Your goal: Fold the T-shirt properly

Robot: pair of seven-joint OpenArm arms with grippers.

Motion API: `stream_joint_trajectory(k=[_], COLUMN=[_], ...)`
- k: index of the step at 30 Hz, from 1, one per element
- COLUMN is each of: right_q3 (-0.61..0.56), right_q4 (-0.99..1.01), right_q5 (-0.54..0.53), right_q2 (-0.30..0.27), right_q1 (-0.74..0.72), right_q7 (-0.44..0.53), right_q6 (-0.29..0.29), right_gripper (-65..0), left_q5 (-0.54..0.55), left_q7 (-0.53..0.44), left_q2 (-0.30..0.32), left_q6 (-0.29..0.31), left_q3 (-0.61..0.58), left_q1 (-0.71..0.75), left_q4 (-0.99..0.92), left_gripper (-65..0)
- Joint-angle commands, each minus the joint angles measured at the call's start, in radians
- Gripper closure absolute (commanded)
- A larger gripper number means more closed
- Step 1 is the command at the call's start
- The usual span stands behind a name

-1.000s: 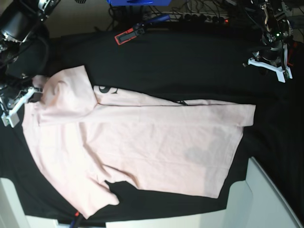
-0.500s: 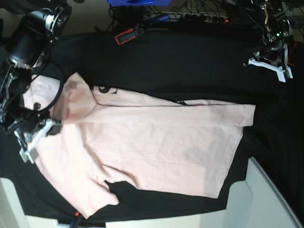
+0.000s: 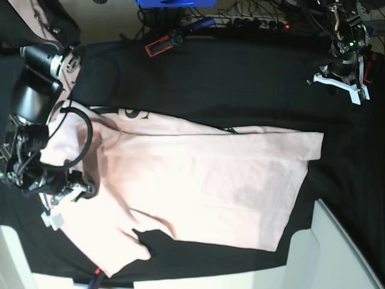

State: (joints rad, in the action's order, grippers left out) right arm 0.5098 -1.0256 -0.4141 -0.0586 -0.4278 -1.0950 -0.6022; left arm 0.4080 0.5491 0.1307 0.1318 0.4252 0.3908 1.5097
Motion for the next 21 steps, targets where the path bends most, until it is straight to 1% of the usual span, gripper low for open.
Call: stream_joint_trajectory(k=[1,3,8,13,16,19,21], right_q3=[-0.003,-0.003,-0.003,-0.004,-0.004,-0.001,0.002], right_q4=[0.008,0.063,0.205,0.293,0.324,0.328,0.328], right_q5=[-0.019,-0.018,-0.018,-0.018,-0.018,-0.018,-0.019], right_q2=[-0.022,-0.03,-0.088,-0.142,-0.149,-0.149,-0.148], right_q1=[-0.042,-0.076,-0.141,-0.181,-0.181,-0.179,-0.179], right_q7=[0.031,0.068,0.161,0.238,0.284,0.327,0.364], right_q6=[-0.005,-0.005,-0.005,-0.005,-0.005,-0.005,-0.005], right_gripper=[0.0,0.0,0.0,0.0,0.0,0.0,0.0], left_q5=[0.006,0.006,0.004,-0.008,-0.1,-0.197,-0.237], left_q7=[-0.022,-0.022,-0.022,-0.022,-0.022,-0.022,-0.022], left_q2=[0.013,0.013,0.014,0.016,0.01,-0.026,-0.039], left_q6=[-0.001,-0.001,-0.001,-0.001,-0.001,-0.001,-0.001], left_q3=[0.005,0.01,0.013,0.013,0.004,0.01,0.011], left_q1=[0.003,0.003,0.02,0.024,0.023,0.015,0.015], left_q4=[0.016,0.016,0.016,0.016,0.016,0.022,0.025], left_gripper=[0.0,0.0,0.0,0.0,0.0,0.0,0.0])
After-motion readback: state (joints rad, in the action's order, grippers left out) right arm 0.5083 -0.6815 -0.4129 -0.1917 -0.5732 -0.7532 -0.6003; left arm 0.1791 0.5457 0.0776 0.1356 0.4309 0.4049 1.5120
